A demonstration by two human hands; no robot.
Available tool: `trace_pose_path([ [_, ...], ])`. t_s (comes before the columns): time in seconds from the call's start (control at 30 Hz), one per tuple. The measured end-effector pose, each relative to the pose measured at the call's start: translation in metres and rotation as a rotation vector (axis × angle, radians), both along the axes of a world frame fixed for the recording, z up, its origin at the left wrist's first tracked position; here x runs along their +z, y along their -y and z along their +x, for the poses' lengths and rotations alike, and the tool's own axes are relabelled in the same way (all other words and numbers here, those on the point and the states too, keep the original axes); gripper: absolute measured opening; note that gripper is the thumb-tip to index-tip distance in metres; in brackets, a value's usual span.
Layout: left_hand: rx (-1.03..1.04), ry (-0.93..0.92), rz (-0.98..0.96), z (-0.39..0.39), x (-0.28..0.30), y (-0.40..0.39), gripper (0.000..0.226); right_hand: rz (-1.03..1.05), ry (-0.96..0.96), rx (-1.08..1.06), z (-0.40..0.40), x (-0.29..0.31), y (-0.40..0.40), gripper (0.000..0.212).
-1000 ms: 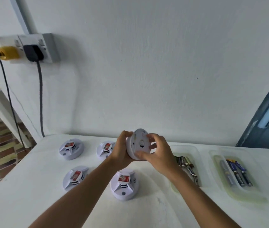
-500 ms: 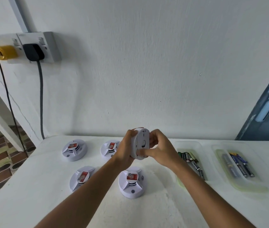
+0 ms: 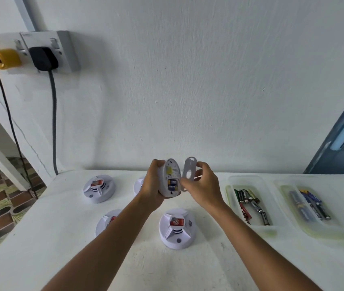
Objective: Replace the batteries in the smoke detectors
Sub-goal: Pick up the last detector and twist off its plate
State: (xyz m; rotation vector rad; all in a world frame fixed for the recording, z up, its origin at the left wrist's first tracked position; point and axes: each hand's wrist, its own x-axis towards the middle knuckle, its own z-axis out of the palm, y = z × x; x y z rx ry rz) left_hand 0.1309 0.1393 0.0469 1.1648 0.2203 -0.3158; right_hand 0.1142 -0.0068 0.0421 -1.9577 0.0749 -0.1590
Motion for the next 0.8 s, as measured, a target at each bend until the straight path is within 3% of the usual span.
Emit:
trace_pose_path([
  [0.07,0.075,-0.05,-0.034,0.003,-0.001,-0.011,0.046,-0.078,-0.089,-0.017,0.013,-0.013,0.003,0.054],
  [0.17,0.096,-0.054,-0.076,0.004,0.0,-0.027,0.036,-0.373,-0.271,0.068,0.025,-0.032,0.002,0.069],
  [0.33,0.09,-0.053,-0.113,0.004,-0.006,-0.036,0.036,-0.759,-0.275,0.126,0.022,-0.047,-0.003,0.05],
  [0.4,0.076,-0.042,-0.137,0.002,-0.007,-0.036,0.035,-0.64,-0.179,0.093,0.018,-0.045,-0.003,0.04],
  [0.53,0.04,-0.017,-0.219,-0.002,-0.002,-0.014,0.037,-0.096,-0.06,0.119,0.002,-0.019,0.007,0.006],
  [0.8,0.036,0.113,-0.217,-0.022,0.024,0.103,0.039,0.167,-0.095,0.168,-0.019,0.018,0.094,0.015],
])
